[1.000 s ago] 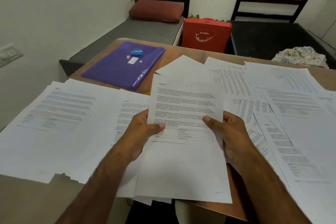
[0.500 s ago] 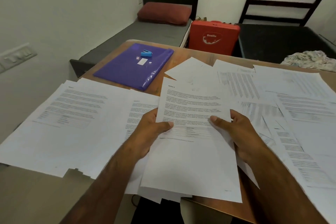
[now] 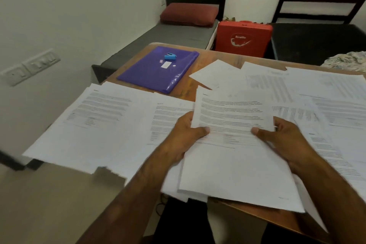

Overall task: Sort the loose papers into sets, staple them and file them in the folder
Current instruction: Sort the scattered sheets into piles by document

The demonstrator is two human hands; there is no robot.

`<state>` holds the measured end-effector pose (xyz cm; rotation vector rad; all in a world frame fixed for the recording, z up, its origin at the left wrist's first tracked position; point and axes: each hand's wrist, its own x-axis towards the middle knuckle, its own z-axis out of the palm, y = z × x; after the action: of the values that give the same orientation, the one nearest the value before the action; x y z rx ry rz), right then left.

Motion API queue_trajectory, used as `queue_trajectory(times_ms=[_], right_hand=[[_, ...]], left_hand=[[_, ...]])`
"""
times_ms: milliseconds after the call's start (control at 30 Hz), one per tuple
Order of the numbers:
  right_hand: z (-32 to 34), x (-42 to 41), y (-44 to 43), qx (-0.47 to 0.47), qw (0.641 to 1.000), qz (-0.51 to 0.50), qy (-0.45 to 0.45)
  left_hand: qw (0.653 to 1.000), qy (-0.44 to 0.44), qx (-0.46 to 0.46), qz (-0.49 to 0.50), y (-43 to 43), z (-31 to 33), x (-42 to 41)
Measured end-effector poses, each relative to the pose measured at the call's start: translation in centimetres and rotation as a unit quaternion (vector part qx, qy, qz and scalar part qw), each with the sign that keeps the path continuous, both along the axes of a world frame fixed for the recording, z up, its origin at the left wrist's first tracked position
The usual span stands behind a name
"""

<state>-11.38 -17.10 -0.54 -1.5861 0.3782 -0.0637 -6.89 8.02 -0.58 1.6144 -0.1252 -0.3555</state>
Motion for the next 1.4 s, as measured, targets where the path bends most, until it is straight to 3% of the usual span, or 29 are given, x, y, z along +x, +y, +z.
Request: queue_trajectory(times_ms=[367, 700, 800, 867, 1033, 1067, 1200, 1300, 1400], right_hand=[[1.8, -1.7, 0.5, -0.010, 1.000, 0.020, 0.002], [2.3, -10.9, -12.8, -0.038, 0.989, -0.145, 0.006], [1.8, -14.6, -17.9, -0.114, 0.966, -0.229, 0.031], [2.2, -17.1, -20.7, -0.233, 0.930, -0.268, 0.096], [1.8, -20.6, -25.4, -0.496, 0.778, -0.321, 0.213], [1.5, -20.8, -26.1, -0.507, 0.770, -0.321, 0.219], [-0.6, -20.5, -27.7, -0.474, 0.802, -0.273, 0.238], [-1.8, -21.1, -28.8, -0.462, 0.804, -0.247, 0.281], [-2.8, -22.0, -29.6, -0.464, 0.797, -0.255, 0.292]], left_hand=[[0.998, -0.028, 0.059, 0.024, 0.1, 3.4, -2.9], [0.993, -0.067, 0.048, -0.090, -15.7, 2.7, -6.0], [0.989, -0.049, 0.005, -0.140, -22.8, 1.1, -8.0], [0.983, -0.040, -0.013, -0.178, -27.7, 0.0, -9.6], [0.977, -0.005, -0.021, -0.211, -38.2, -2.1, -12.5], [0.976, 0.003, -0.019, -0.215, -39.9, -2.4, -12.9], [0.974, 0.041, -0.004, -0.224, -44.5, -3.4, -14.6], [0.960, 0.061, 0.034, -0.272, -46.0, -3.1, -16.1], [0.928, -0.047, 0.158, -0.335, -45.4, -1.4, -16.4]])
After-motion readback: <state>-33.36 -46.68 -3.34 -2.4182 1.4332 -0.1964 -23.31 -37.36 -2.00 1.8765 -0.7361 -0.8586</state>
